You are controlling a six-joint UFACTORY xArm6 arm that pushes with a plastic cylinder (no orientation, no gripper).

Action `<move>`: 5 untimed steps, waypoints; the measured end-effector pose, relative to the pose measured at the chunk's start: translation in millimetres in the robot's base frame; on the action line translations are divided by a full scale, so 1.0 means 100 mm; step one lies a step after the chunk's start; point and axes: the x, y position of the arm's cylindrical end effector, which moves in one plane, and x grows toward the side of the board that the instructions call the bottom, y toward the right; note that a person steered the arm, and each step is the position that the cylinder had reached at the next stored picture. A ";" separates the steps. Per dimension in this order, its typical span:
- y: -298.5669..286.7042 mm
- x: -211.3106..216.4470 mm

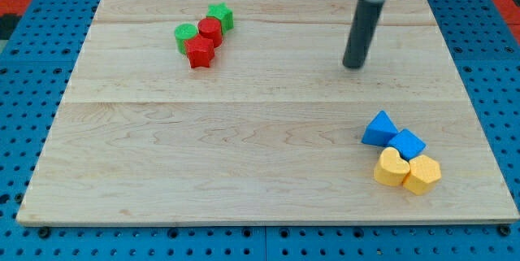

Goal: Push the red circle along with the green star slightly down

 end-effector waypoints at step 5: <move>-2.21 -1.02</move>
